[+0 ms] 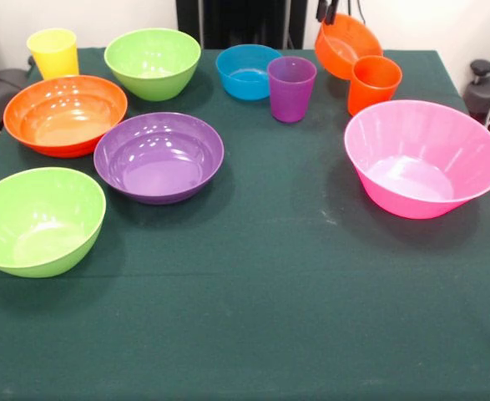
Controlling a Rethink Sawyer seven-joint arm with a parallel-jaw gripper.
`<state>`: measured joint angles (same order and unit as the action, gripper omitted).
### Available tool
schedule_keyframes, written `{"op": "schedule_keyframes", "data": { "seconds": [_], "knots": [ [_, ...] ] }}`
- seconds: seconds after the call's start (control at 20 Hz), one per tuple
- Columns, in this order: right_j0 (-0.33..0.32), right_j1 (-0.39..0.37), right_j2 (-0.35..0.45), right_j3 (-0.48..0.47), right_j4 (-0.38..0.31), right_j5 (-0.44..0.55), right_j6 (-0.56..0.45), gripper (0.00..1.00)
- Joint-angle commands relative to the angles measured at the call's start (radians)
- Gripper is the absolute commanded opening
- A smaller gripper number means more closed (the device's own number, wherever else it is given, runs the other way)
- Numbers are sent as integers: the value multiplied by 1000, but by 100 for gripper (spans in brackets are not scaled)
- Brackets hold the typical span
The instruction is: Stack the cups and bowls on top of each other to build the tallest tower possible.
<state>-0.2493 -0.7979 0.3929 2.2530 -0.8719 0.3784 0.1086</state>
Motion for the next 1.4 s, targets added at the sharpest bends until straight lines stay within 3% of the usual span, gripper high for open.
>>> {"op": "schedule_keyframes", "data": {
  "seconds": [0.05, 0.25, 0.55, 1.4],
  "knots": [
    [-46, -82, 112, 36, 74, 65, 99, 0],
    [-88, -124, 158, 49, 116, 90, 61, 0],
    [-140, -111, 187, 10, 118, 130, 18, 0],
    [-267, 48, 278, -236, 74, 336, -127, 0]
  ]
}}
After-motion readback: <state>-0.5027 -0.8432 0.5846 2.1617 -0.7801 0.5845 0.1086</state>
